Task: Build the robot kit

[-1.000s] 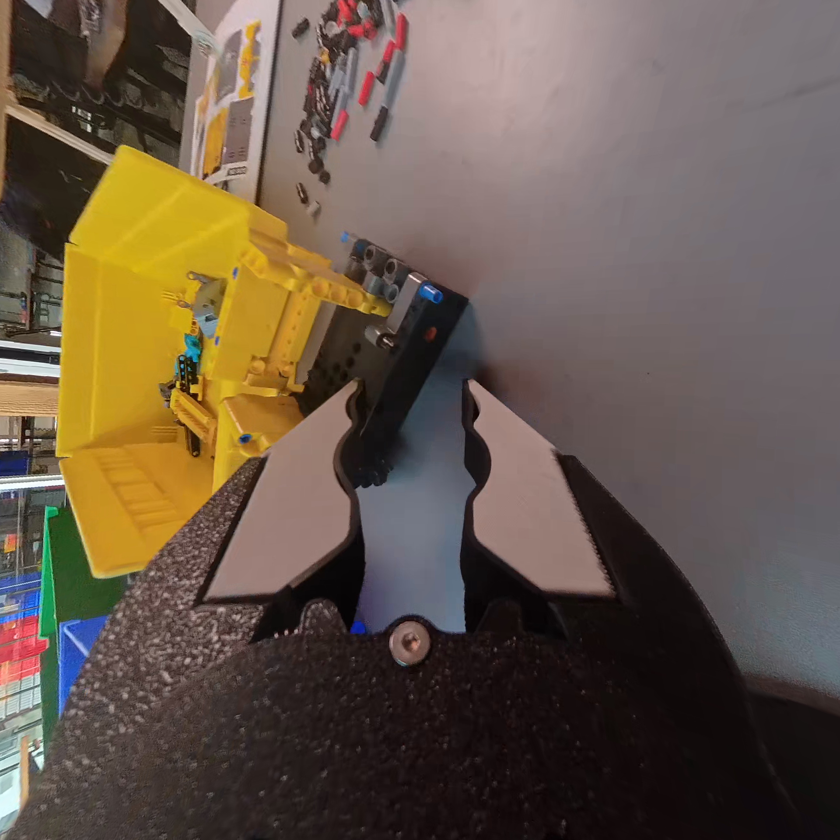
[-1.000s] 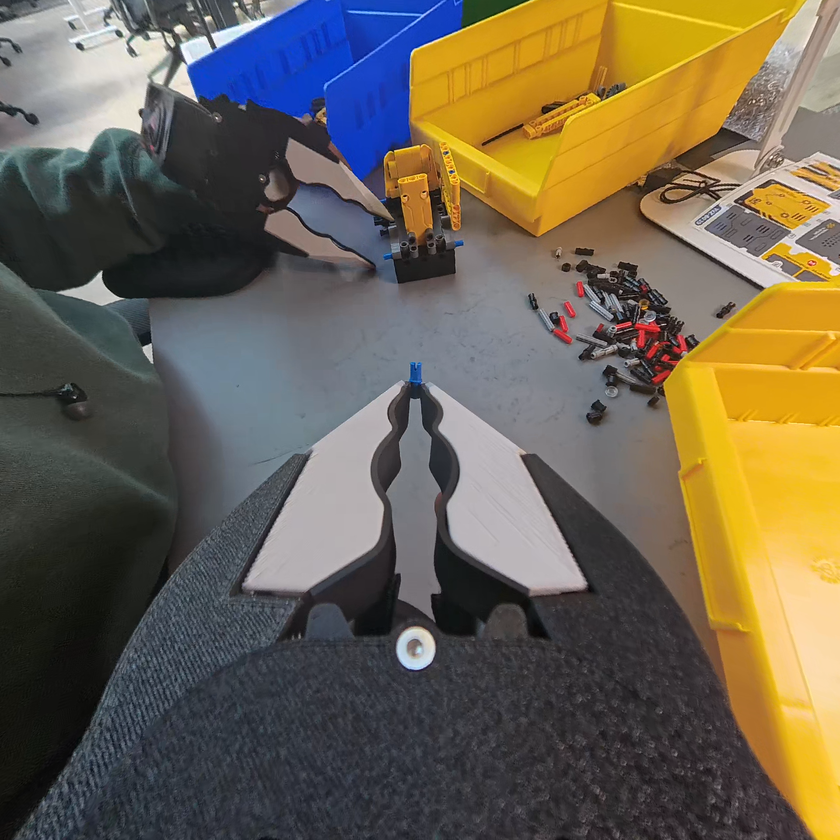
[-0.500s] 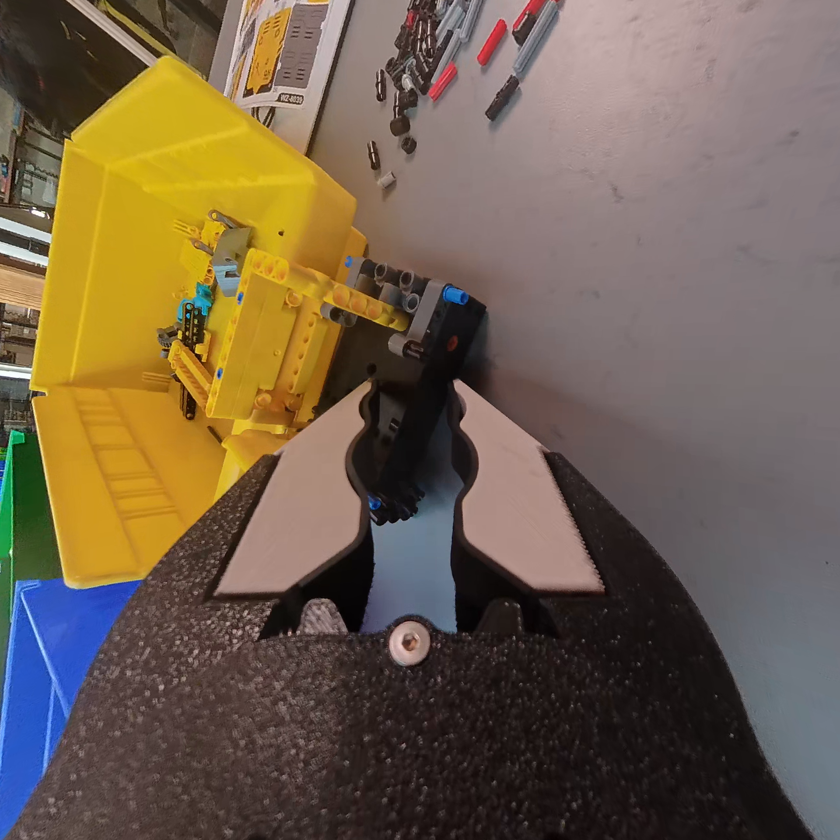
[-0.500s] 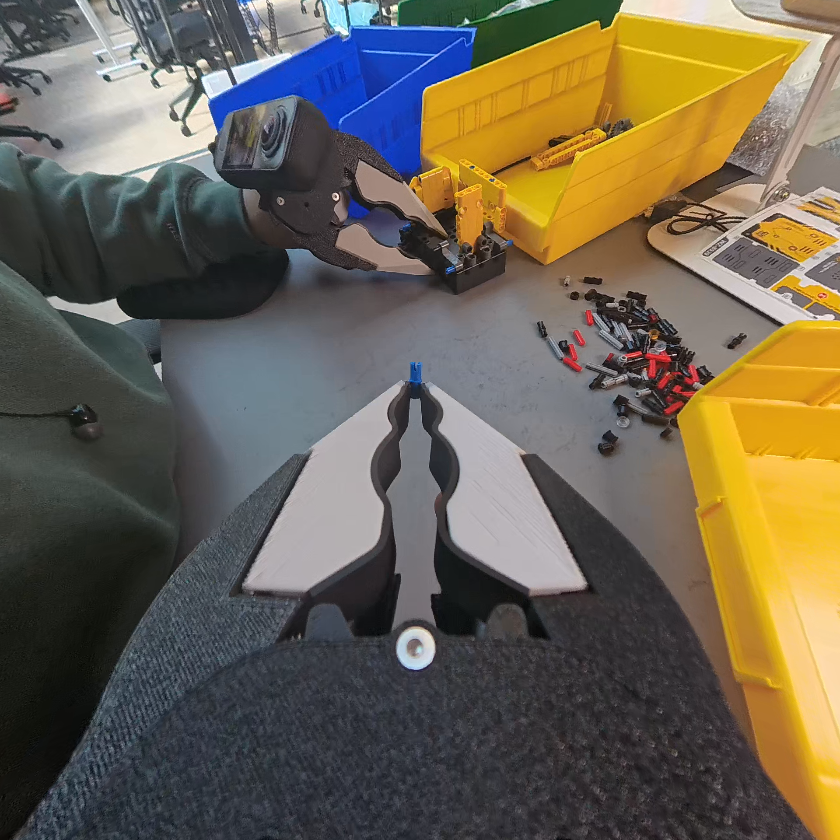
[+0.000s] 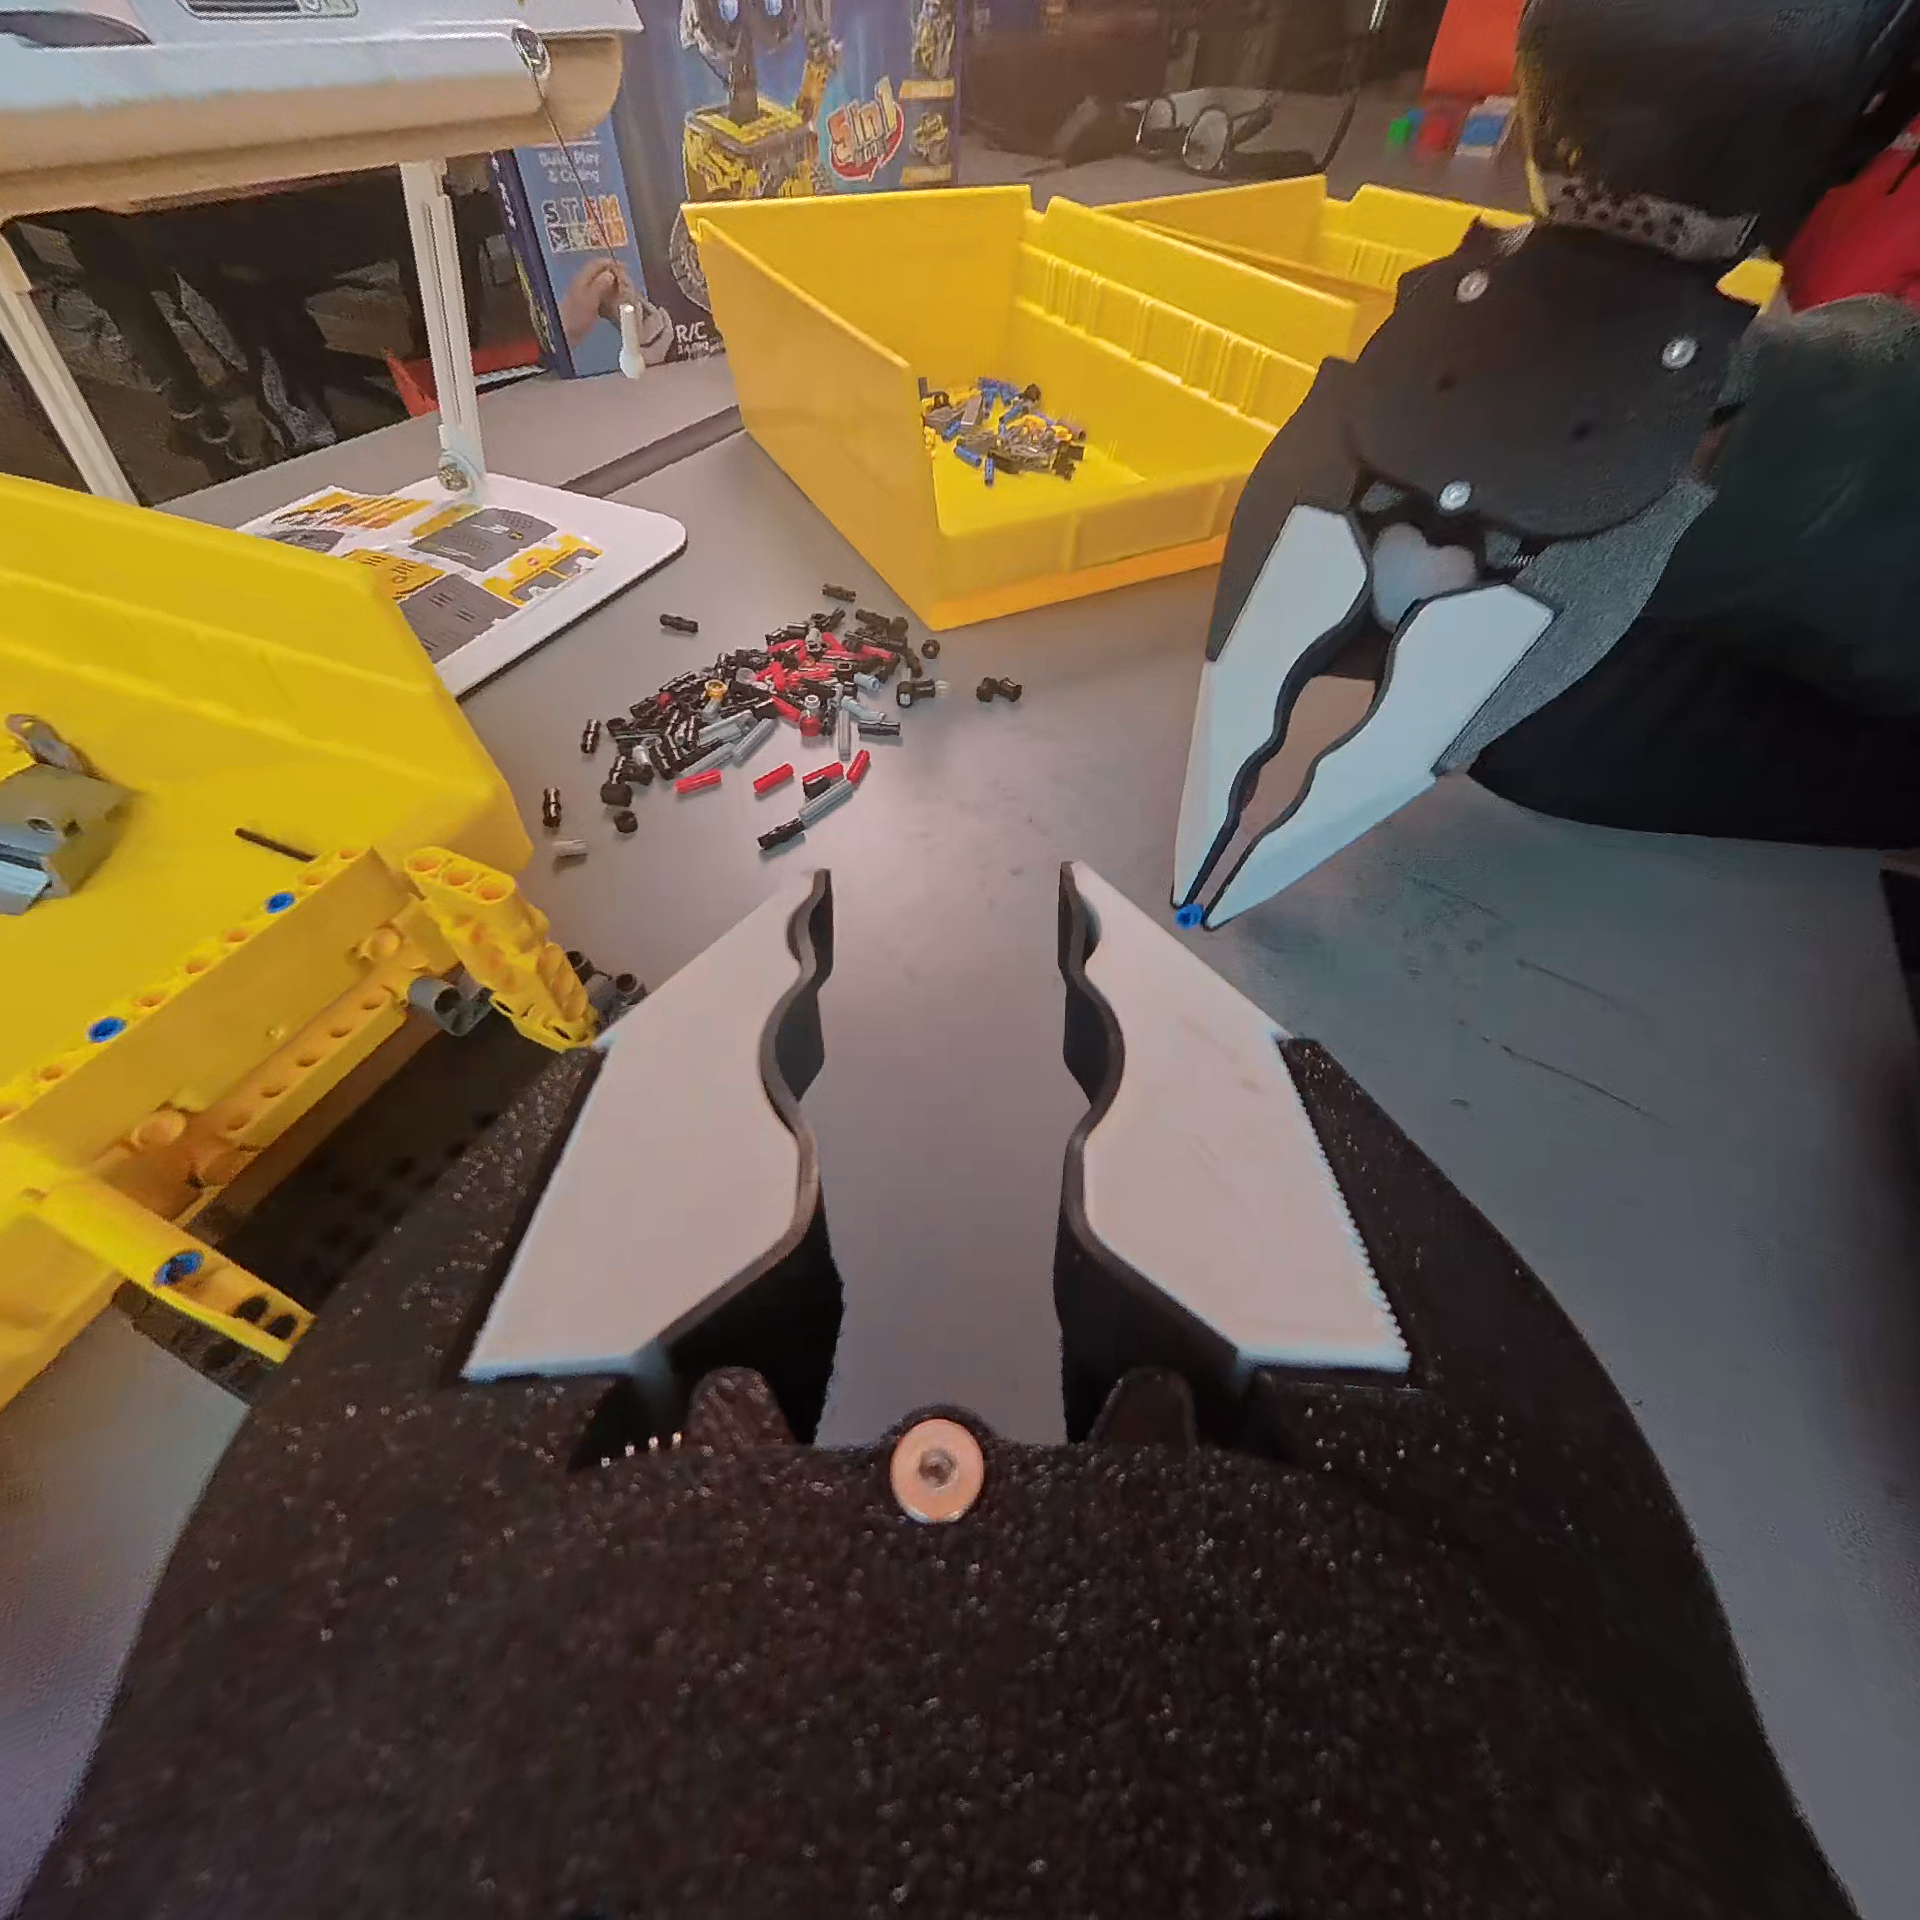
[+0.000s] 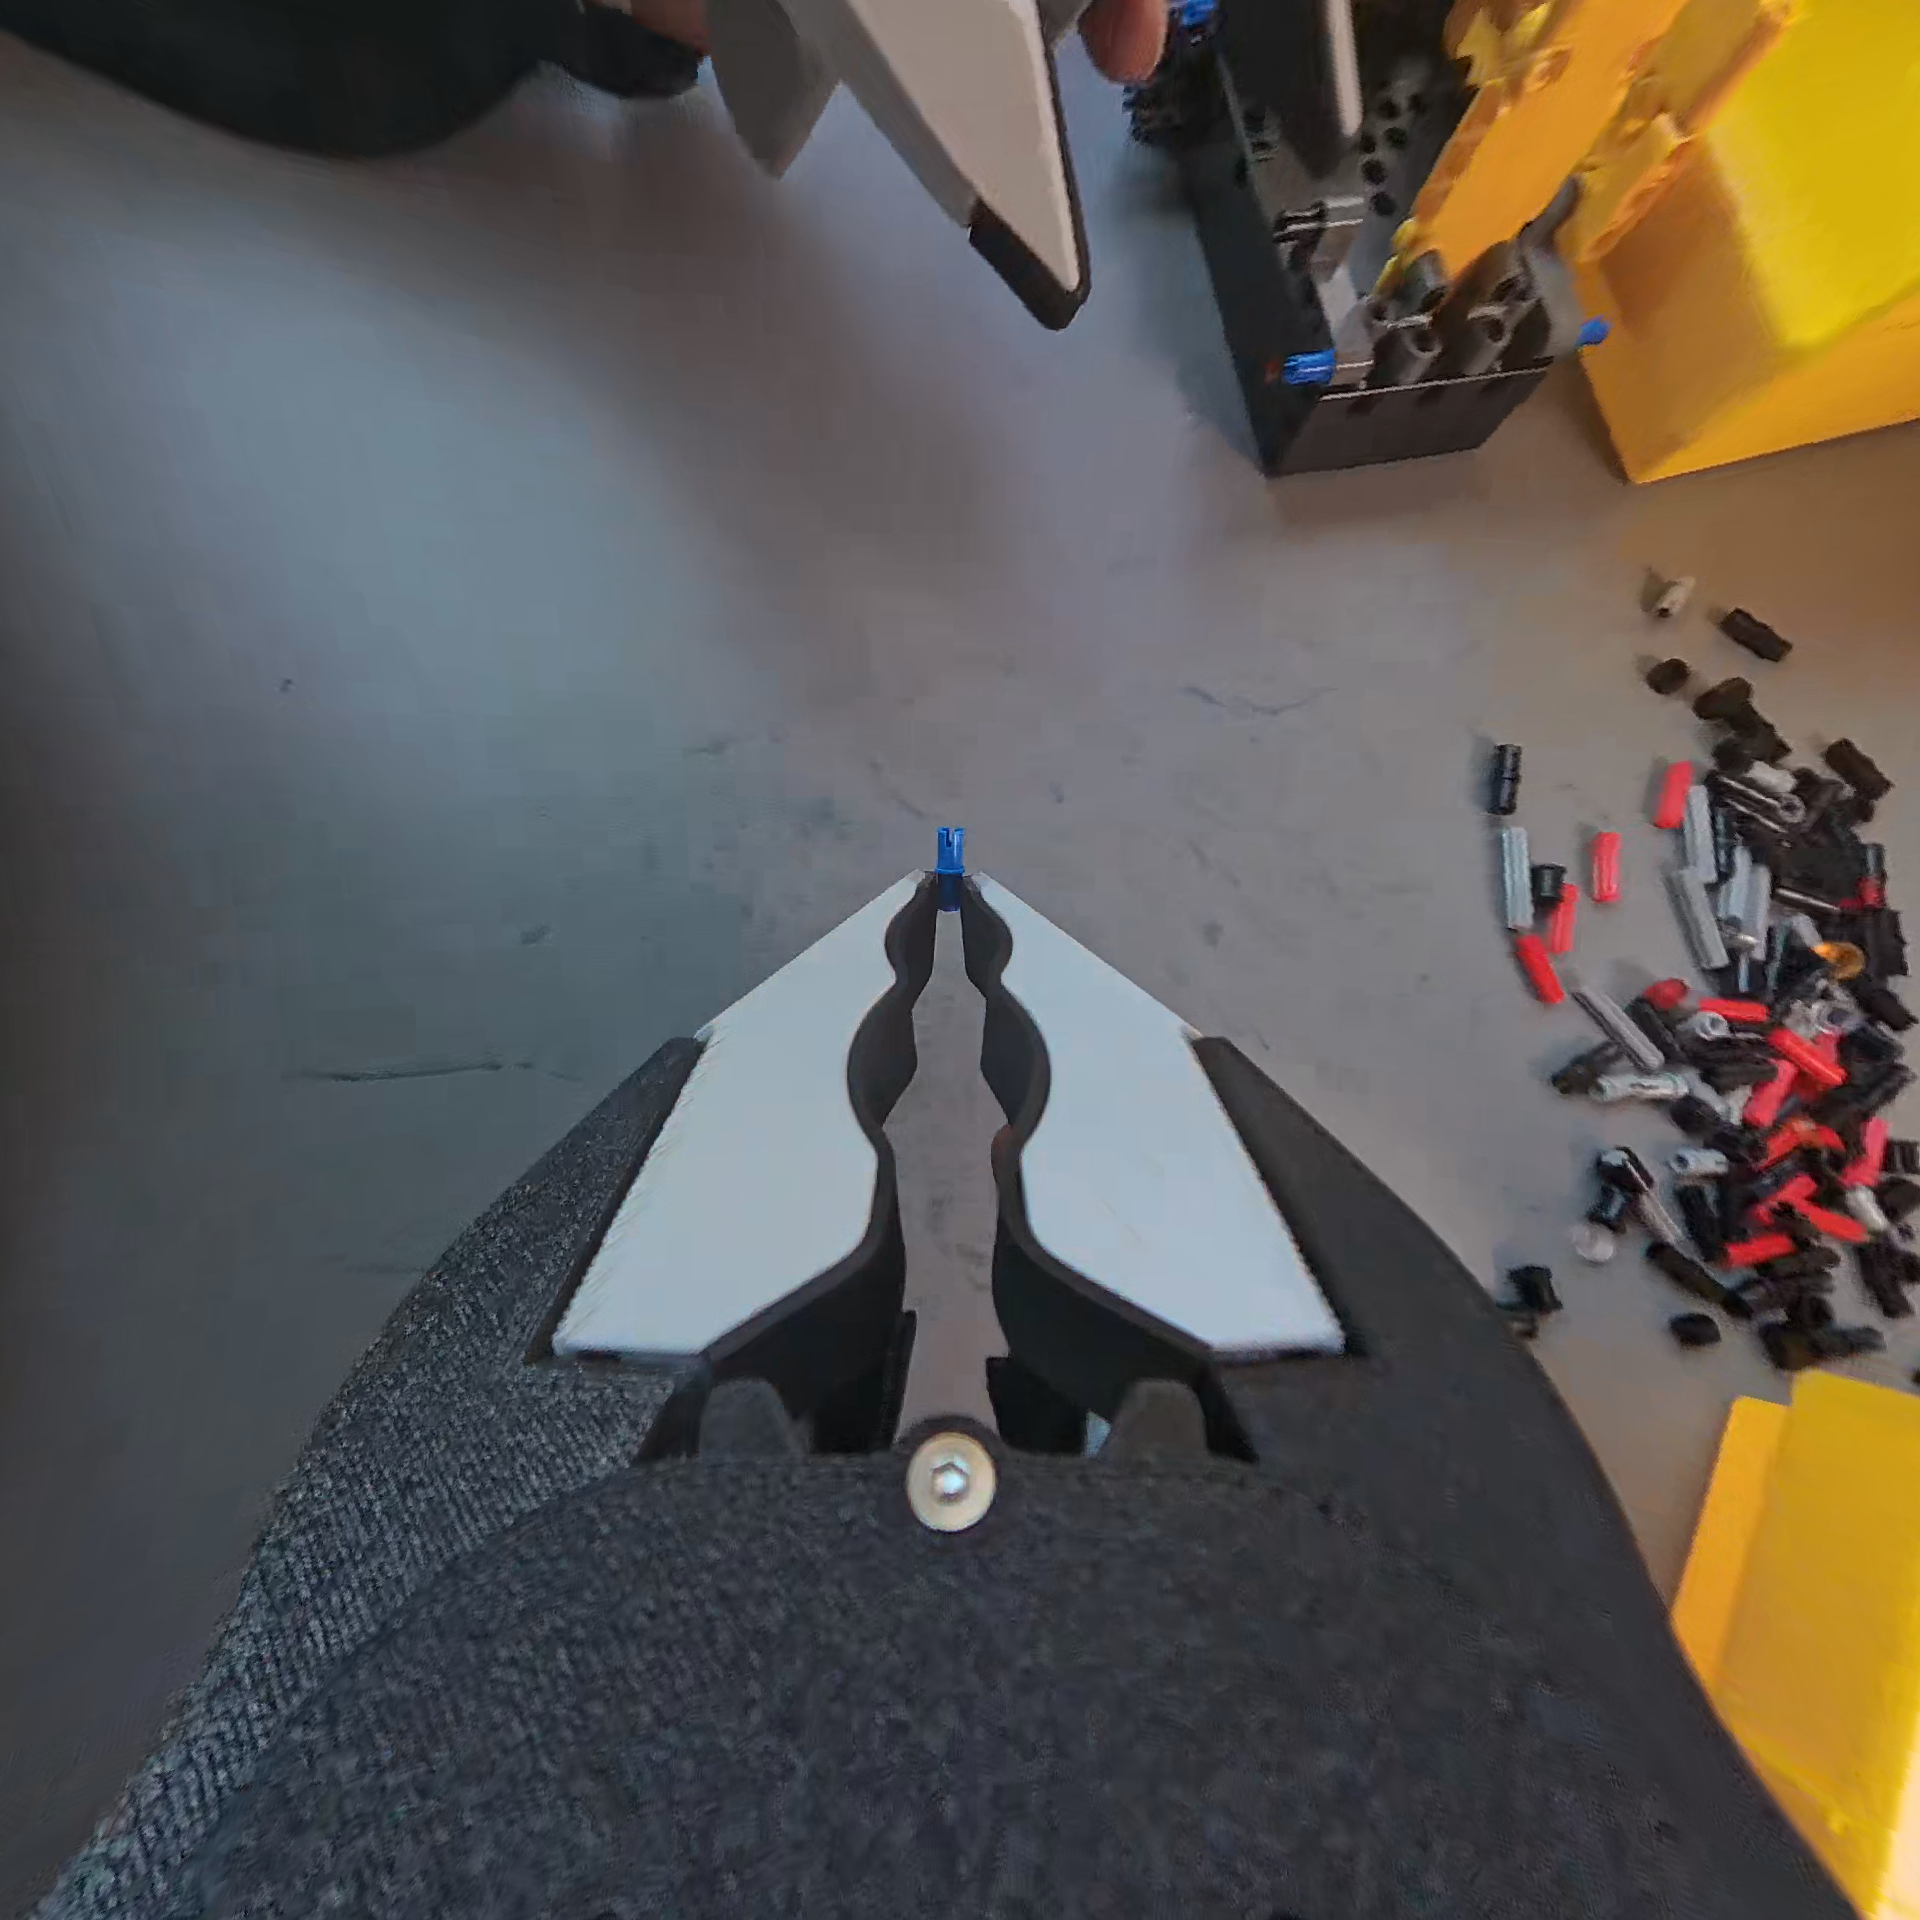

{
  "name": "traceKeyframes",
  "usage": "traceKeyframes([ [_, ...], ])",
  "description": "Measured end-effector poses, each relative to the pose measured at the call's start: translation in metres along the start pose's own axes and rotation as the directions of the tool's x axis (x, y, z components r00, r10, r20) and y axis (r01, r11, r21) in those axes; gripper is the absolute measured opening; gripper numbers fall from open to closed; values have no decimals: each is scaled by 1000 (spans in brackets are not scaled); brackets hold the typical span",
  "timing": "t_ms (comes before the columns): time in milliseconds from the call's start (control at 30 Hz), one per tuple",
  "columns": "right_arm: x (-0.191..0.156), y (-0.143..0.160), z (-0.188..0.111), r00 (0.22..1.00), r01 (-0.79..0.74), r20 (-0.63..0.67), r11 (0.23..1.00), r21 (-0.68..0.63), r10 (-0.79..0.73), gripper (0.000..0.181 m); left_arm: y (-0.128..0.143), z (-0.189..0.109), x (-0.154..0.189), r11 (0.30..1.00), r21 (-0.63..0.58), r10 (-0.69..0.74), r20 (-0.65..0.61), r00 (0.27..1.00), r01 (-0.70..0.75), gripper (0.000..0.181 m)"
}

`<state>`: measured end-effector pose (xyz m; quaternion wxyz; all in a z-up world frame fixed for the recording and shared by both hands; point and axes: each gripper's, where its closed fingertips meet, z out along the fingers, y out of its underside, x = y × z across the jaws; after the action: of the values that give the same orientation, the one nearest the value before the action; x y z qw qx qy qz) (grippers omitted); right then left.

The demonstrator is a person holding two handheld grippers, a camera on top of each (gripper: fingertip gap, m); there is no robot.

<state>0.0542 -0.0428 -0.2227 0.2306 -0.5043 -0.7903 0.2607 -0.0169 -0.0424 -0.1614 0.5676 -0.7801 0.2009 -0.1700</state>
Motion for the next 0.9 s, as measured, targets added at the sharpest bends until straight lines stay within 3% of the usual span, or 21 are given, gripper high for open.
traceKeyframes([
  [133,-5,-4,19,998,59,33,996,-59,-57,4,-2,-2,-4,998,34,-49,-11,999,50,45],
  [367,-5,-8,30,994,99,63,988,-122,-92,4,-8,-9,-21,991,107,-81,59,995,74,30],
  [900,0,-8,31,996,42,79,991,-124,-33,14,-16,-21,-45,980,181,-117,166,979,86,41],
])
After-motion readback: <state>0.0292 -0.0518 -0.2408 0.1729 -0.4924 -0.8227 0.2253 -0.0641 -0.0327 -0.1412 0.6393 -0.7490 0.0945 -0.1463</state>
